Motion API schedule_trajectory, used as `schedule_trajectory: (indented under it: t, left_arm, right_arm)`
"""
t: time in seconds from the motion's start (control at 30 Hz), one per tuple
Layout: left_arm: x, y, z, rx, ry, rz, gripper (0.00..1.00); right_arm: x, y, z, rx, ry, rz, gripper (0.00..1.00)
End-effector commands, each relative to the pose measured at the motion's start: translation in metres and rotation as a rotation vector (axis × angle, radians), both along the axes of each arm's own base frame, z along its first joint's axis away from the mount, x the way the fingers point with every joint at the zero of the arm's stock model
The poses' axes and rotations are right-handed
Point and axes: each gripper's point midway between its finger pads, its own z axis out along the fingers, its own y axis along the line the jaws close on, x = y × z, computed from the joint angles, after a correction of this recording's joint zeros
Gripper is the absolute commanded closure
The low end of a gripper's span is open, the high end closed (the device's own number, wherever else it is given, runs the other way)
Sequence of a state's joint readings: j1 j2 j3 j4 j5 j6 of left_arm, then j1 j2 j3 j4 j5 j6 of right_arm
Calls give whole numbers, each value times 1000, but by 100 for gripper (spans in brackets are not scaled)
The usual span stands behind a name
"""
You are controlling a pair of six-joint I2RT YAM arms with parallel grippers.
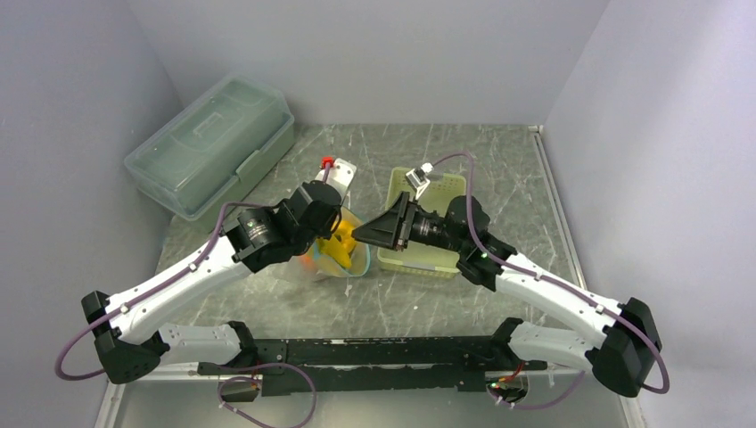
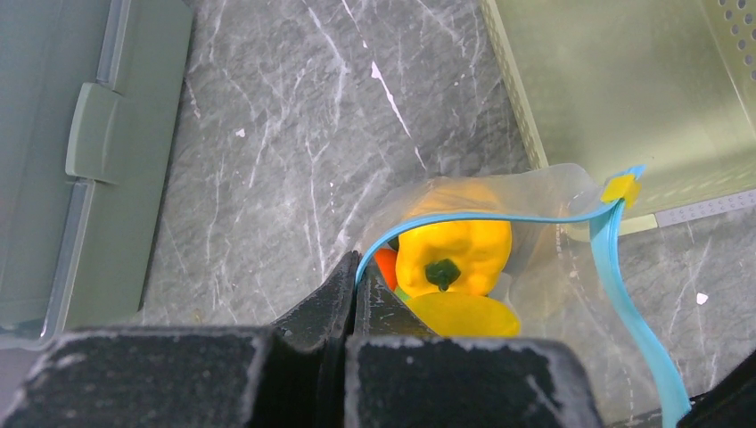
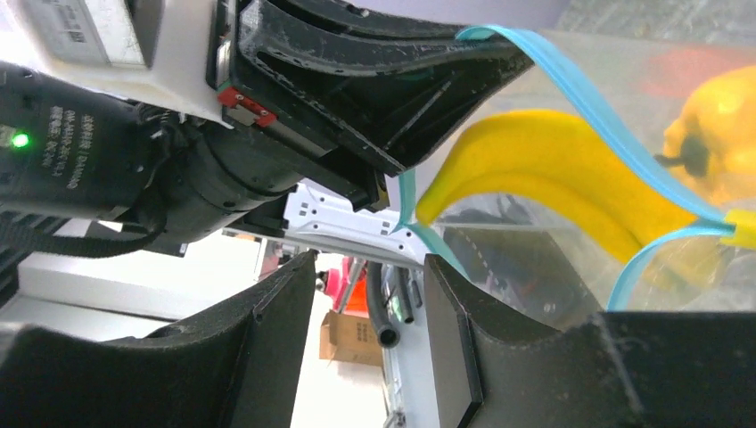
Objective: Place the food in the zip-top bag and seal the zipper
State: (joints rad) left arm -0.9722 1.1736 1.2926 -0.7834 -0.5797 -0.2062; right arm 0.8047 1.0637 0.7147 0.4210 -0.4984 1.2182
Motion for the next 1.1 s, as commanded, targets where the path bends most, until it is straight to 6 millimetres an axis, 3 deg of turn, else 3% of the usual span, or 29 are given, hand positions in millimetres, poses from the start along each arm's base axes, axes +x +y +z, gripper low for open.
schedule_trajectory:
  t: [0.0, 0.37, 0.53, 0.57, 0.6, 0.63, 0.67, 0.87, 1.07]
  left_arm:
    - [3, -9, 28, -94, -46, 2, 100]
    - [1, -10, 31, -113, -39, -5, 100]
    - [0, -10, 29, -107, -25, -2, 100]
    - [0, -9, 28, -102, -26, 1, 100]
    - [0, -9, 27, -98, -26, 1, 100]
    - [-1, -9, 27, -100, -24, -6, 100]
    - [-1, -9, 27, -100, -25, -13, 100]
    - [-7, -9, 32, -92, -22, -62, 100]
    - [-19, -15, 34, -99, 14, -146, 100]
  right_arm:
    - [-11, 4, -2, -131, 95, 22, 48]
    - [-43, 7, -9, -270, 205, 101, 48]
    - [-58, 9, -2, -306, 226, 140, 48]
    - [40, -25, -33, -648, -488, -247, 48]
    - [54, -36, -32, -712, -532, -320, 38]
    - [57, -41, -31, -743, -547, -340, 50]
    - [60, -45, -28, -763, -567, -355, 51]
    - [70, -70, -10, -871, -692, -415, 48]
    - [58, -76, -4, -898, -840, -308, 45]
